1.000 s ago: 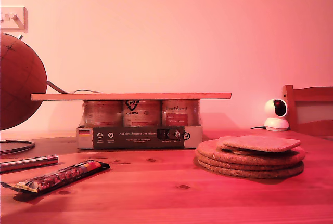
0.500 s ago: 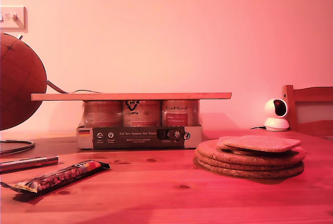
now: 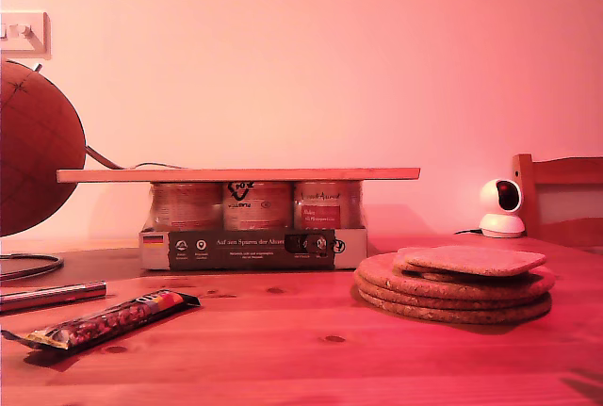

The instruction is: Pick up the top cork coaster and place it on the shelf behind you

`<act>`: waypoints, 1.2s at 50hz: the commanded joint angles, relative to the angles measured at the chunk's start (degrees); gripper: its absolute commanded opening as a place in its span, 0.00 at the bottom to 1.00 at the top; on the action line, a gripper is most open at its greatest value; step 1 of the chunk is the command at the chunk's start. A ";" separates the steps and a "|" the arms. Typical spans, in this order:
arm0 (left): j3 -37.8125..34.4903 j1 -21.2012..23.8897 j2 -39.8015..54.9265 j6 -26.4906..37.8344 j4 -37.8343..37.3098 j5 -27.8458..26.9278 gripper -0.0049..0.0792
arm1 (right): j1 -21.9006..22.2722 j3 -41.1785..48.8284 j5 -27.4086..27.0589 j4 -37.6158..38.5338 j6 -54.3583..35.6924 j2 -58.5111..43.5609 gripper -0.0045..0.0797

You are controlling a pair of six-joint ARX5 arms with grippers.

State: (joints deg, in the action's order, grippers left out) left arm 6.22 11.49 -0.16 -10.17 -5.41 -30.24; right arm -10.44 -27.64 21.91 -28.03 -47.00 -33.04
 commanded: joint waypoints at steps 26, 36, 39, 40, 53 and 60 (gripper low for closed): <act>-0.68 6.54 -0.11 -0.33 -7.13 2.47 0.03 | -11.34 0.52 -15.74 12.33 -30.64 -26.67 0.49; -0.68 6.54 -0.11 -0.31 -8.50 2.47 0.03 | -12.44 0.52 -19.63 18.82 -32.39 -34.32 0.45; -0.68 6.54 -0.11 -0.33 -8.50 2.47 0.03 | -12.44 0.52 -20.70 21.14 -32.92 -35.71 0.45; -0.68 6.54 -0.11 -0.33 -8.50 2.47 0.03 | -12.44 0.52 -21.05 21.75 -32.92 -36.06 0.45; -0.68 6.54 -0.11 -0.33 -8.85 3.13 0.03 | -12.41 0.52 -21.14 27.23 -32.94 -39.98 0.45; -0.68 6.54 -0.11 -0.31 -9.88 3.32 0.03 | -12.39 0.52 -21.00 29.94 -32.94 -41.75 0.43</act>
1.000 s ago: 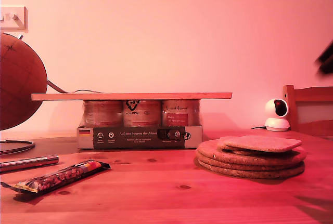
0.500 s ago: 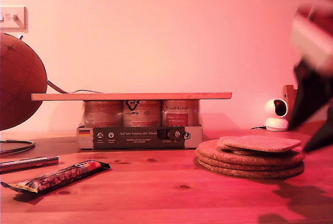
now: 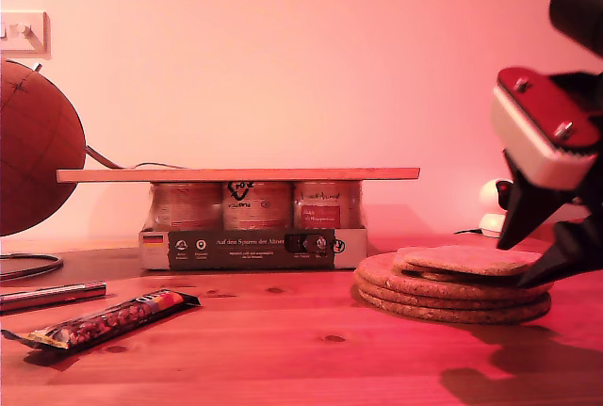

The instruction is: Pick up the top cork coaster and place it on the shelf behind you

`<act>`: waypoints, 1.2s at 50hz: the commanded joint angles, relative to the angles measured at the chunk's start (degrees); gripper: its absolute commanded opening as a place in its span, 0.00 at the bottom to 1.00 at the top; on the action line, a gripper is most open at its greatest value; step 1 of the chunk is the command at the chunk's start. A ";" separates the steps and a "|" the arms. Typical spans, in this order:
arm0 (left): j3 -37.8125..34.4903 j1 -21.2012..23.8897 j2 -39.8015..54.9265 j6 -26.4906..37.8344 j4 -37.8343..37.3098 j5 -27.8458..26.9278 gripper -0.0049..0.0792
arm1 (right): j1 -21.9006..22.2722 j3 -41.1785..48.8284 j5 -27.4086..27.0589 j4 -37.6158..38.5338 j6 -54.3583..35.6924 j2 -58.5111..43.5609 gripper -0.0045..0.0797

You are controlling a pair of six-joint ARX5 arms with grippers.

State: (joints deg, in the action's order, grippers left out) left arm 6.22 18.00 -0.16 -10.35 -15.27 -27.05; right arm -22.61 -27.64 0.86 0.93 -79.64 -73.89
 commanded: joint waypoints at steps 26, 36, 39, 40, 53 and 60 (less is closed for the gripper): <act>-0.68 0.02 -0.11 -0.13 -0.61 0.61 0.03 | -1.70 0.52 -0.22 2.71 -3.23 -2.38 0.05; -0.68 0.02 -0.11 -0.11 -0.70 1.09 0.03 | -5.05 0.52 -4.09 3.13 -3.30 -2.10 0.04; -0.68 0.02 -0.11 -0.11 -1.05 1.44 0.03 | -5.88 0.50 -5.79 3.82 -3.30 -1.88 0.04; -0.68 0.02 -0.11 -0.11 -1.16 1.66 0.03 | -6.10 0.50 -6.36 4.39 -3.28 -1.79 0.04; -0.68 0.02 -0.11 -0.11 -2.14 2.49 0.03 | -7.13 -1.33 -11.32 7.74 -2.80 0.77 0.04; -0.68 0.02 -0.11 -0.09 -3.34 2.54 0.03 | -7.17 -3.41 -13.09 8.96 -2.73 3.39 0.04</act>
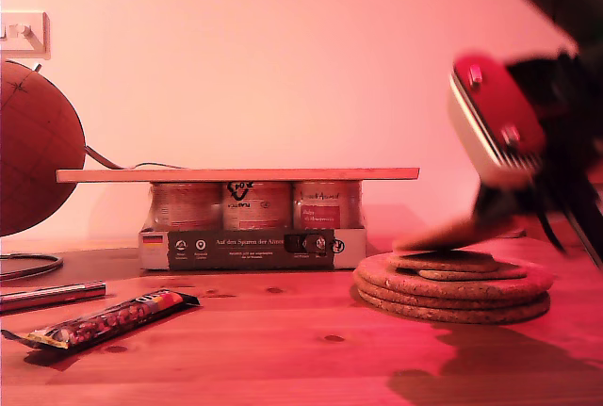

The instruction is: Pick up the top cork coaster and place it on the shelf behind you

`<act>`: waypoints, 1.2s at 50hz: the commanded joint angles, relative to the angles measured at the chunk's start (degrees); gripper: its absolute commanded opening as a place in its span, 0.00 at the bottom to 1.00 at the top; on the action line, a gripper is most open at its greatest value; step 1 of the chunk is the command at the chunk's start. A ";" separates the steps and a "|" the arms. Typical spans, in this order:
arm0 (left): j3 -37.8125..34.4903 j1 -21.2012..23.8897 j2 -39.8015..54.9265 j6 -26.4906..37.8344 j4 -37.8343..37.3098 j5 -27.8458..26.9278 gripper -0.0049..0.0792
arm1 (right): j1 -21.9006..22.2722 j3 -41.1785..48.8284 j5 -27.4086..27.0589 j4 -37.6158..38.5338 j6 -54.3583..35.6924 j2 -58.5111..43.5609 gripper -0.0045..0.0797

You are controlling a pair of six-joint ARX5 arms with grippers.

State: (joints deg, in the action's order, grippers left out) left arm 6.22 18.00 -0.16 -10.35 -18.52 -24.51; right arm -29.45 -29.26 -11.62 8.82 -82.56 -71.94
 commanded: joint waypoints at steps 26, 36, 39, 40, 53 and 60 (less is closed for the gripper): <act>-0.68 0.02 -0.17 0.35 2.43 2.25 0.03 | -2.60 -13.09 -0.04 -0.11 26.53 7.93 0.04; -0.68 0.02 -0.17 0.96 5.79 3.21 0.03 | -3.10 -18.12 6.12 -0.44 53.81 7.72 0.04; -0.68 0.02 -0.17 0.94 6.32 3.19 0.03 | -3.10 -19.43 7.91 -0.33 59.28 7.56 0.04; -0.68 0.02 -0.17 0.96 6.54 3.17 0.03 | -3.08 -19.87 8.70 -0.13 63.60 7.43 0.04; -0.68 0.02 -0.17 0.96 6.60 3.17 0.03 | -2.62 -25.49 12.85 5.55 85.68 1.92 0.04; -0.68 0.02 -0.17 1.42 6.56 3.17 0.03 | -2.08 -29.59 13.16 8.52 96.78 -3.67 0.04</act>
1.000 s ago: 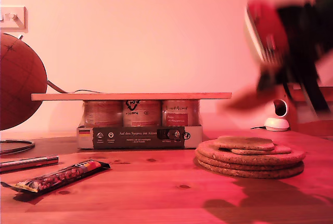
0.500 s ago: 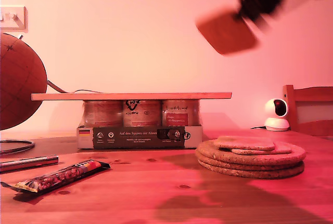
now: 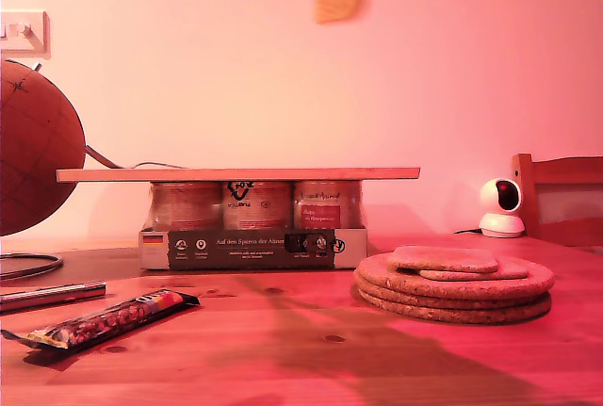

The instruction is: Pick up the top cork coaster and place it on the shelf behind you

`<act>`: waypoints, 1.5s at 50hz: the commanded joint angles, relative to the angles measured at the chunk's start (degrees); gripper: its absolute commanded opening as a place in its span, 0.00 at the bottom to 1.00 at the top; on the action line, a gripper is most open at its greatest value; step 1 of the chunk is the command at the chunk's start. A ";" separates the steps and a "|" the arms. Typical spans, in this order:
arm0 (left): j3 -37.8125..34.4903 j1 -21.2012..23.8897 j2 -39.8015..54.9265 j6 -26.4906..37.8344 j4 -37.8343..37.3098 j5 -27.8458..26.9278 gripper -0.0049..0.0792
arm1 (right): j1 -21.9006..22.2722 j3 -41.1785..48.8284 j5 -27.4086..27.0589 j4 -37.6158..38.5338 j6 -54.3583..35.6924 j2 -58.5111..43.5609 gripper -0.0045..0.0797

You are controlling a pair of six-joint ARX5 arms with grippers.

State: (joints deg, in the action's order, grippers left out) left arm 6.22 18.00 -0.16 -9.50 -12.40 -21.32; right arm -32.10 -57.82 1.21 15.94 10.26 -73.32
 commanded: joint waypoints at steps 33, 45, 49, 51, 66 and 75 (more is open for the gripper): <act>-0.68 0.02 -0.17 0.57 0.17 -0.02 0.03 | 7.85 -20.98 1.33 4.00 28.89 -30.05 0.04; -0.68 0.02 -0.17 0.57 0.02 -0.02 0.03 | 7.74 -24.35 1.44 0.90 28.72 -36.33 0.04; -0.68 0.02 -0.17 0.57 0.02 -0.02 0.03 | 7.74 -24.37 1.40 0.22 28.72 -37.46 0.04; -0.68 0.02 -0.17 0.57 0.02 -0.02 0.03 | 7.72 -24.37 1.42 -0.11 28.72 -37.64 0.04; -0.68 0.02 -0.17 0.55 0.04 -0.02 0.03 | 6.99 -24.61 1.64 0.48 28.26 -37.68 0.48; -0.68 0.02 -0.17 0.55 0.04 -0.04 0.03 | 6.99 -24.68 1.64 -0.26 26.75 -37.68 0.50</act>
State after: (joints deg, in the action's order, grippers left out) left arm 6.22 18.00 -0.16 -9.19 -12.82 -21.32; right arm -24.84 -81.43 2.63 15.70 38.24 -110.61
